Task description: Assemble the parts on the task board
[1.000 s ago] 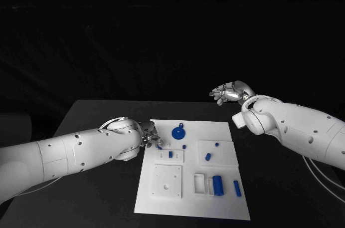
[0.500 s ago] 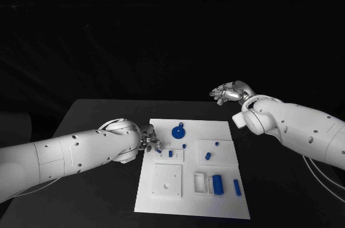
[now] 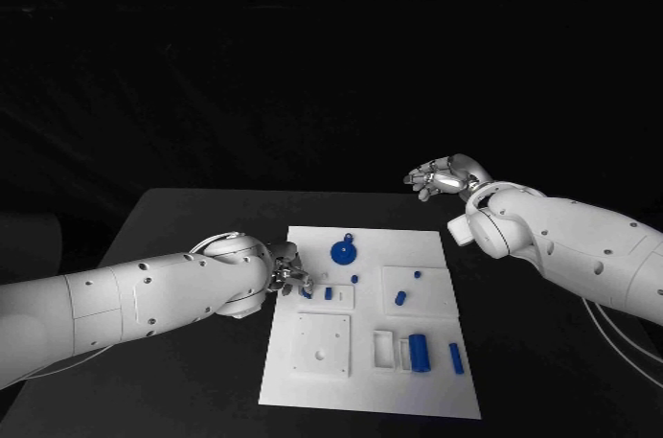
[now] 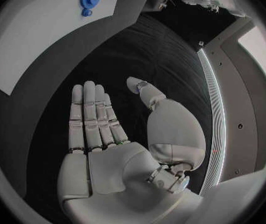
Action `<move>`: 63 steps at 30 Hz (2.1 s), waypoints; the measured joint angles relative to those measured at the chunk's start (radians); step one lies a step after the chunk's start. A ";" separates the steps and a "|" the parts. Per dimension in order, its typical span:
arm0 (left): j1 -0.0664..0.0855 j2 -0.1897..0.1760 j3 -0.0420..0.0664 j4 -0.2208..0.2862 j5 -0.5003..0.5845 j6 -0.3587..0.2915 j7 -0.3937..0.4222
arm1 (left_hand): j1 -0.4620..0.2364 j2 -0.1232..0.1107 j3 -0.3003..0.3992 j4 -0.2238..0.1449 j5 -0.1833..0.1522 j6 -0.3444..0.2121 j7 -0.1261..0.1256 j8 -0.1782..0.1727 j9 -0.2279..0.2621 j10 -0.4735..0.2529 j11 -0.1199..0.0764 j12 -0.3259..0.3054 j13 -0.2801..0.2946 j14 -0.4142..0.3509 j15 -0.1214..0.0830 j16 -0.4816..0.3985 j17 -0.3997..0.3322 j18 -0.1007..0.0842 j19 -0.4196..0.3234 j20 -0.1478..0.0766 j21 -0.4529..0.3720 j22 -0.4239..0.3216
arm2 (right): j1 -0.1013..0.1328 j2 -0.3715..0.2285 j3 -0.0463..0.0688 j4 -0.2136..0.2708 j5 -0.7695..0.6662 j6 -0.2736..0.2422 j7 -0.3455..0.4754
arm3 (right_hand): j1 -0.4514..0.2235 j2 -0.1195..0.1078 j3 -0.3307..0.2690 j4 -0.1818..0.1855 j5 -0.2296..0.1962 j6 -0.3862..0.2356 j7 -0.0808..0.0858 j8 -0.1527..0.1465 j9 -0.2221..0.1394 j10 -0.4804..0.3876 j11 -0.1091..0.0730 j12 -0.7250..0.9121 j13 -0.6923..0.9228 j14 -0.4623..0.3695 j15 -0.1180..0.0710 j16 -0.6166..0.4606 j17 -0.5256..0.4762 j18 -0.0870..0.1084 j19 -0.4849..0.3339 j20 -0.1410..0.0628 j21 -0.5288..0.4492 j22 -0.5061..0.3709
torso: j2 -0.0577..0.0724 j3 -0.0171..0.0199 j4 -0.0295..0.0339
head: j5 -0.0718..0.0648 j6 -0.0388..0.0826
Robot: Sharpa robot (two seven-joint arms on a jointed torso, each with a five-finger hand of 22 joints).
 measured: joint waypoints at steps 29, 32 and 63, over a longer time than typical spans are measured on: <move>-0.023 -0.061 -0.019 0.084 -0.002 -0.178 0.024 | 0.000 0.000 -0.005 -0.006 0.010 0.001 0.000 0.000 0.000 0.000 0.000 0.005 0.007 0.003 0.003 0.008 0.010 0.000 -0.004 -0.004 0.007 0.006 | -0.001 -0.010 0.000 -0.001 0.000 0.000 0.000 | 0.000 0.000 0.000 0.000 0.004 0.001 -0.001 0.000 -0.001 0.000 0.000 0.003 -0.002 0.000 0.000 0.000 0.000 0.000 0.000 0.000 0.000 0.001 | -0.001 0.0004 0.0010 | 0.002 -0.007; -0.031 -0.069 -0.019 0.096 -0.002 -0.215 0.030 | 0.000 0.000 -0.006 -0.006 0.010 0.001 0.000 0.000 0.000 0.000 0.000 0.005 0.007 0.004 0.003 0.008 0.010 0.000 -0.004 -0.004 0.007 0.006 | -0.001 -0.011 0.000 0.000 0.000 0.000 0.000 | 0.000 0.000 0.000 0.000 0.006 0.001 -0.001 0.000 -0.001 0.000 0.000 0.003 -0.002 0.000 0.000 0.000 0.000 0.000 0.000 0.000 0.000 0.001 | -0.001 0.0005 0.0012 | 0.003 -0.008; -0.063 -0.050 -0.020 0.066 0.011 -0.296 0.057 | 0.001 -0.001 -0.005 -0.005 0.010 0.001 0.000 0.000 0.000 0.001 0.000 0.013 0.013 0.003 0.002 0.012 0.017 0.000 -0.003 -0.004 0.015 0.010 | -0.001 -0.012 0.000 0.000 0.000 0.000 -0.001 | 0.000 0.000 0.000 0.000 0.008 0.002 -0.002 0.005 -0.002 0.000 0.000 0.007 -0.005 0.000 0.000 0.000 -0.001 0.000 0.000 0.000 0.000 0.001 | 0.000 0.0012 -0.0018 | 0.010 -0.012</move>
